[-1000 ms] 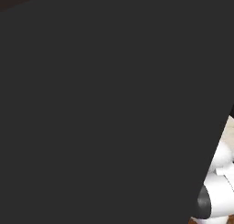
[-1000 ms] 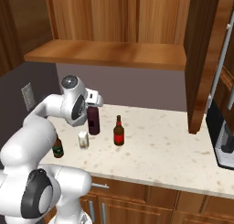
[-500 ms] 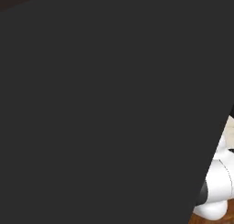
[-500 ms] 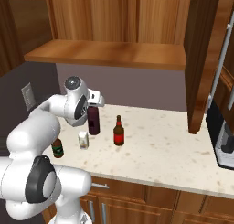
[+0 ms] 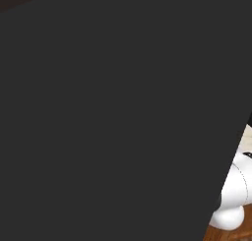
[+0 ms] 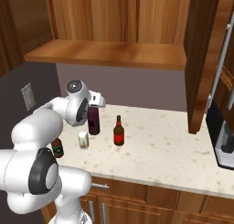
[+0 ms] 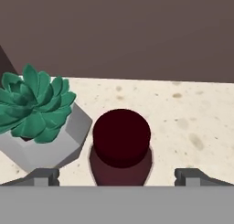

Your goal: Sort all alcoholic drinks to one cabinet, and non-alcoholic drinks to the other.

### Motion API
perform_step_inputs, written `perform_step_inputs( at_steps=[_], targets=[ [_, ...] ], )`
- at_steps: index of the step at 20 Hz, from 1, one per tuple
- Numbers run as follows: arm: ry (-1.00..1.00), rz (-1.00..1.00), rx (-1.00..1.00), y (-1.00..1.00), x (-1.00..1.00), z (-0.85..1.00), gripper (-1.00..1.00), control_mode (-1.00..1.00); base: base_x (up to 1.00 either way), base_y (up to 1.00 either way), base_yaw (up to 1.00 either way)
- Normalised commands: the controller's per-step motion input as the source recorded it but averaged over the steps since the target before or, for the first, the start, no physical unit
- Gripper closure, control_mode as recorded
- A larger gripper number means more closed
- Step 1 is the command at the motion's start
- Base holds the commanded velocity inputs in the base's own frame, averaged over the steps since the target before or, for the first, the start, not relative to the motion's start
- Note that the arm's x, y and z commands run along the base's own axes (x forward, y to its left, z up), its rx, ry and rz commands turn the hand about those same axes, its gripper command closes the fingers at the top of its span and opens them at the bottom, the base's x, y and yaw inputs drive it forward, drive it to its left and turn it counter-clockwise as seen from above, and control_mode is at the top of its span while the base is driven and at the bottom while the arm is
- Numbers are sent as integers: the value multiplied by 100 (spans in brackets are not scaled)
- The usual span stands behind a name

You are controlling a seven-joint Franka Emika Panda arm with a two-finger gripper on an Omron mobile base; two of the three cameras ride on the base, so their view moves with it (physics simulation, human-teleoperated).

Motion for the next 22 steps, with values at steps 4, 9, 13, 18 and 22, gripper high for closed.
perform_step_inputs(
  at_steps=[4,9,13,18,22],
  targets=[
    [-3,0,0,0,14,-10,-100,-100,0,0,0],
    [-2,0,0,0,18,-5,-100,-100,0,0,0],
    [0,0,0,0,20,-4,-100,-100,0,0,0],
    [0,0,0,0,19,-6,-100,-100,0,0,0],
    [0,0,0,0,17,-6,-100,-100,0,0,0]
  ],
)
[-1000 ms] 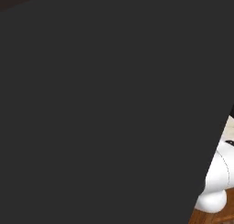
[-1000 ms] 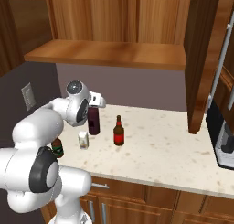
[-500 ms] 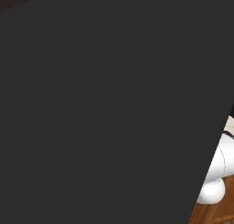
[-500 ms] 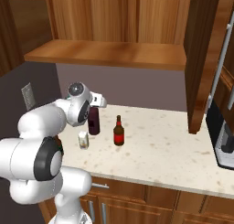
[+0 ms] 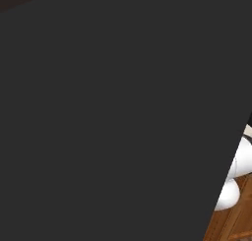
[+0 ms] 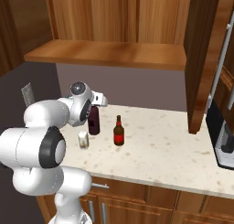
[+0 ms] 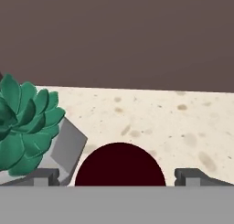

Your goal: Sort all alcoholic drinks to one cabinet, and non-alcoholic drinks to the other.

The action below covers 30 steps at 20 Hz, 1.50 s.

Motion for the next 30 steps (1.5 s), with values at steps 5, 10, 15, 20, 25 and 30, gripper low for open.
perform_step_inputs(
  at_steps=[5,10,15,20,25,30],
  targets=[
    [0,0,0,-1,13,-8,-100,-100,0,0,0],
    [0,0,0,0,7,-12,100,-100,0,0,0],
    [0,0,0,-1,1,-7,100,-100,0,0,0],
    [-6,0,0,-1,-5,4,100,-100,0,0,0],
    [-18,0,0,-6,-20,30,100,-100,0,0,0],
    [-13,0,0,-17,-18,47,100,-100,0,0,0]
  ],
)
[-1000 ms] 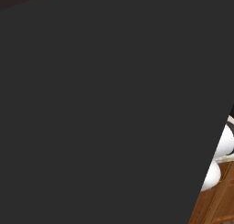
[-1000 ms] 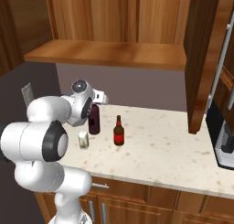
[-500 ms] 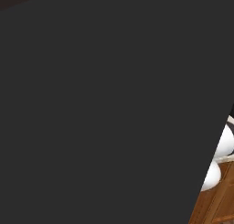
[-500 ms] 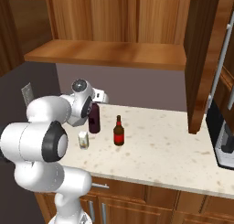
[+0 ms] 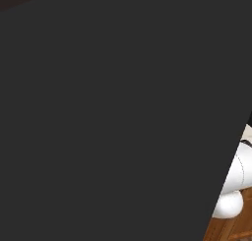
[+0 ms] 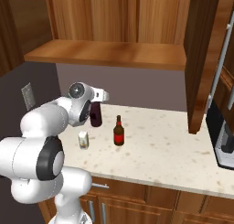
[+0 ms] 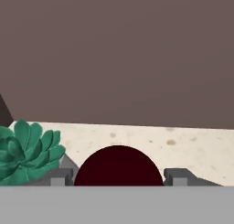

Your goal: Sort all alcoholic drinks to one cabinet, and non-alcoholic drinks to the other.

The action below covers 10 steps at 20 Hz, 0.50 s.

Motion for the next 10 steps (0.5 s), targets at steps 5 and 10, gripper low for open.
perform_step_inputs(
  at_steps=[5,10],
  targets=[
    [-3,0,0,-13,-14,50,100,-100,0,0,0],
    [0,0,0,-5,-9,59,100,-100,0,0,0]
  ],
)
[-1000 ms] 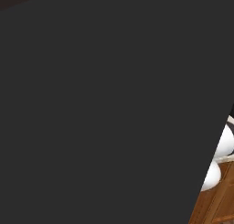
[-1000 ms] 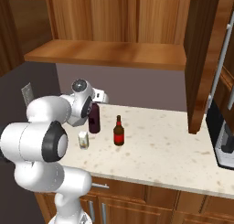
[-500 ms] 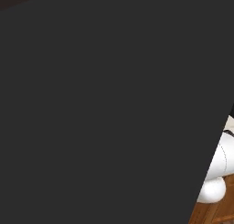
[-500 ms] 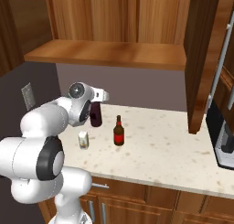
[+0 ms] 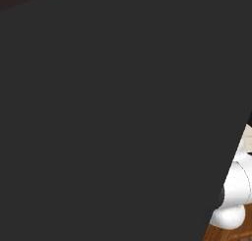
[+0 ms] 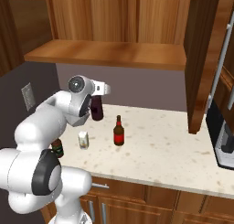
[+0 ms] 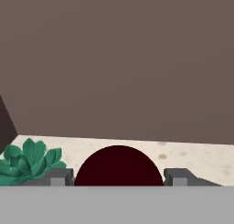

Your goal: Sort all alcoholic drinks to one cabinet, and non-alcoholic drinks to the other.

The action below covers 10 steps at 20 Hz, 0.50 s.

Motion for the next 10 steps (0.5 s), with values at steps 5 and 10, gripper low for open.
perform_step_inputs(
  at_steps=[5,10],
  targets=[
    [0,0,-2,-1,-18,47,100,-100,0,0,0],
    [0,0,-2,-9,-31,40,100,-100,0,0,0]
  ],
)
